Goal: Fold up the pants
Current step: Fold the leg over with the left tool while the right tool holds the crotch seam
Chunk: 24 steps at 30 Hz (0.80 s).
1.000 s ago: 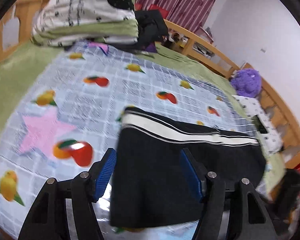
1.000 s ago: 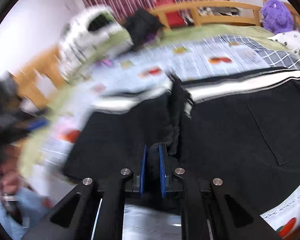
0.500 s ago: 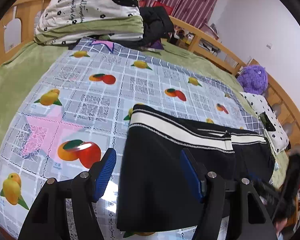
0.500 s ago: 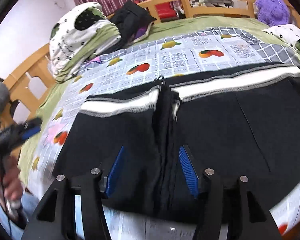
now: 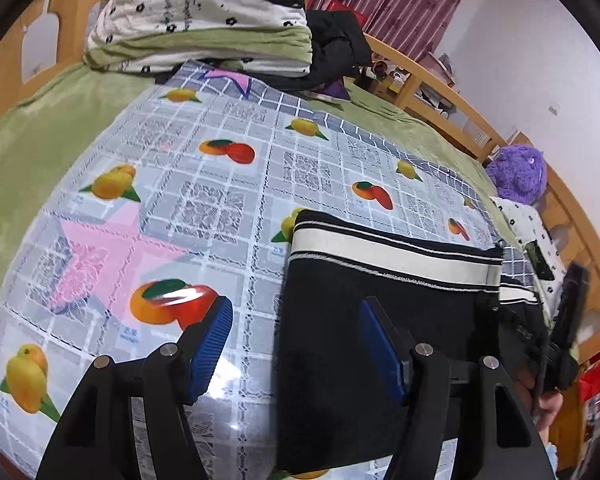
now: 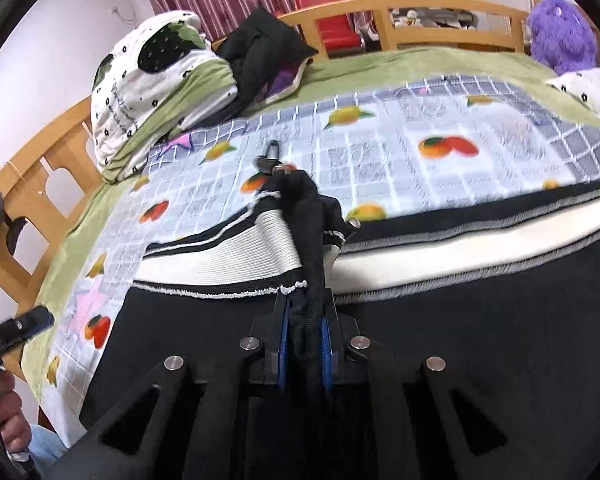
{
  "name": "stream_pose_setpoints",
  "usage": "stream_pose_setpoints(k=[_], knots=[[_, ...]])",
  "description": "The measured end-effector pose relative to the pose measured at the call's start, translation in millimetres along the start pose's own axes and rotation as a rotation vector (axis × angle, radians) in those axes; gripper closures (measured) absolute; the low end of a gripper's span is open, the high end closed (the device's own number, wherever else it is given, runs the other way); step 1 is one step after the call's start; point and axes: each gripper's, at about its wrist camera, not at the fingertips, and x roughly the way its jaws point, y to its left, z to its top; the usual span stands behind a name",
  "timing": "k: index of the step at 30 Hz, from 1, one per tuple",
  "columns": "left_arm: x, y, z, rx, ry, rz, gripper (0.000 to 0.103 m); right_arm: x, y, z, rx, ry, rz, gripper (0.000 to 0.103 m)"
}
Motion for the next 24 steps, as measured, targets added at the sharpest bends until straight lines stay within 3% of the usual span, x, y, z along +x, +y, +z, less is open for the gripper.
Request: stream_pose_setpoints(k=[2,3,5,10,13,16,19,24], knots=[[3,-1,-2,0.005,0.011,-0.001,0.039,17,-8,1,0.006,0.062,-0.062,0.088],[4,-3,-3,0.016,0.014,0.006,0.039,34,-15,-4,0.023,0.135,-0.072,0.085],[5,-8,-4,0.048,0.013,0.030,0.039,47,-18,-10,0.039,0.182,-0.087,0.081],[5,-20,-11,0.107,-0.004,0.065,0.039,-7,-13,-18,0.000,0.064,-0.128,0.079],[8,-25,-17,0.112,0.021,0.044,0.039,-46,-14,-36,-0.027,0.000,-0.099,0.077],[11,-31,-27,0.124,0.028,0.050,0.039,-60,-4,-64,-0.094,0.037,-0.134,0.075],[21,-39,-46,0.144,0.067,0.070,0.039,-46,-3,-92,-0.138,0.140,-0.211,0.072],[49,-39,-88,0.182,0.191,0.113,0.038,-70,-9,-113,-0.118,0.113,-0.173,0.063]])
